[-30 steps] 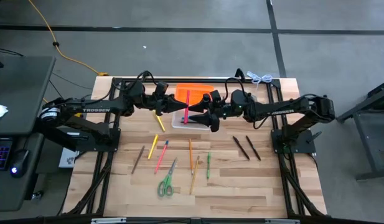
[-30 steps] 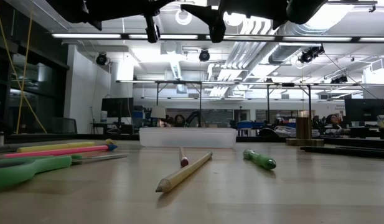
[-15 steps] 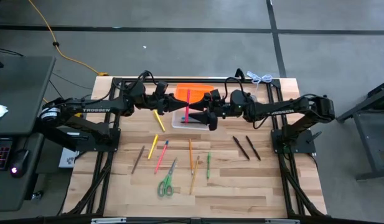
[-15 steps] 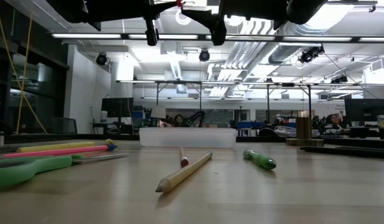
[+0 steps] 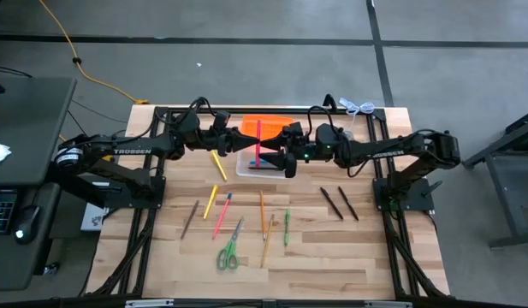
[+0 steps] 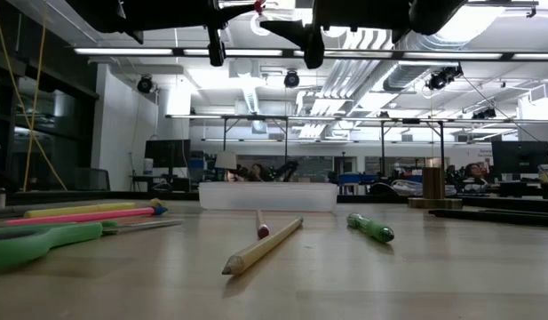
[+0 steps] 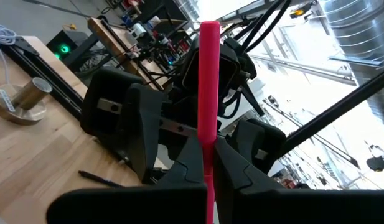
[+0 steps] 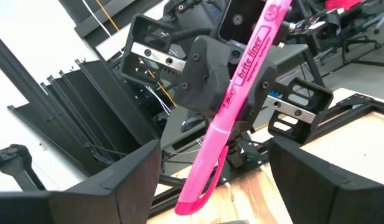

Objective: Pick & place school supplies into a supply box
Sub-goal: Put the pink pen into the transparent supply box

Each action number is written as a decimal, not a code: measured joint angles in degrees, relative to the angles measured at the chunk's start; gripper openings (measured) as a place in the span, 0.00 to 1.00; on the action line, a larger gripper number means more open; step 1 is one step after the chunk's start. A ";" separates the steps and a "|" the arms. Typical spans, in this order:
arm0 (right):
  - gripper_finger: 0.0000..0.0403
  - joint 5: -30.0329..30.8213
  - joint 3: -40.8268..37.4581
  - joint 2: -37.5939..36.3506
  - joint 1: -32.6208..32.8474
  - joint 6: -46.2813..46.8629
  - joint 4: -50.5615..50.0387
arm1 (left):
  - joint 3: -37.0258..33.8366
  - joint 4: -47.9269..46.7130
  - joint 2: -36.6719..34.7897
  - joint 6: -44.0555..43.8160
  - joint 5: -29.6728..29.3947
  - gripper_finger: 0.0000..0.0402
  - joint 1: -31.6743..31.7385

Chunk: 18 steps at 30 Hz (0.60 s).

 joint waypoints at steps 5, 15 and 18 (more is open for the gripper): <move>0.68 0.06 0.75 1.50 0.00 0.86 0.02 | 0.00 0.01 0.00 0.00 -0.21 0.08 -0.02; 0.68 -11.73 14.33 10.03 -1.10 -2.23 -12.31 | 0.00 -0.40 0.00 -0.28 2.62 0.08 -0.02; 0.68 -12.53 14.88 9.71 -2.31 -3.52 -15.52 | 0.00 -0.53 0.00 -0.43 3.52 0.08 -0.02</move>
